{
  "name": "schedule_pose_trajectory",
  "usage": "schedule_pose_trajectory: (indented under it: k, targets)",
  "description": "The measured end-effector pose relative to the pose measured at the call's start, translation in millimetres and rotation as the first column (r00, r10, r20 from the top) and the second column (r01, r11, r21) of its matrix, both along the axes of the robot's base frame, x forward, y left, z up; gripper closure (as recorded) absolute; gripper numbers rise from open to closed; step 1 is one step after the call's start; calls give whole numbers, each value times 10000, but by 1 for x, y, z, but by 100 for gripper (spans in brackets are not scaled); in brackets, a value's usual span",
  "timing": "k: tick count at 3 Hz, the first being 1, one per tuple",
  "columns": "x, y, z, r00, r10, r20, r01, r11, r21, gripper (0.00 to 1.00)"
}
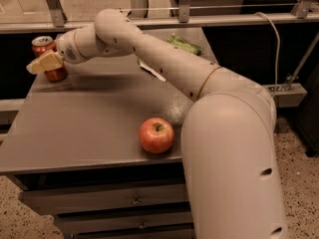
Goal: Pick coke can
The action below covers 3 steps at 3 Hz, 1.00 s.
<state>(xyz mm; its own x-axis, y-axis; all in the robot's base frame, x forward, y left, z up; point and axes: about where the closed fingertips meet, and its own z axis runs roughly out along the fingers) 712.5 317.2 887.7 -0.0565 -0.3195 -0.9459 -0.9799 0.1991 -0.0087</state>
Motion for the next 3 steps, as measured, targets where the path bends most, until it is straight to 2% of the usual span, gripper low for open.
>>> schedule_pose_trajectory:
  k: [1,2,3]
  targets:
    - [-5,1,-4,9999,-10,-143,11,10000,64,57]
    - [-10,-11,3,9999,-40,-126,44,9995,311,79]
    - [-16,-58,45,9986,-424,316,389,9938,1040,100]
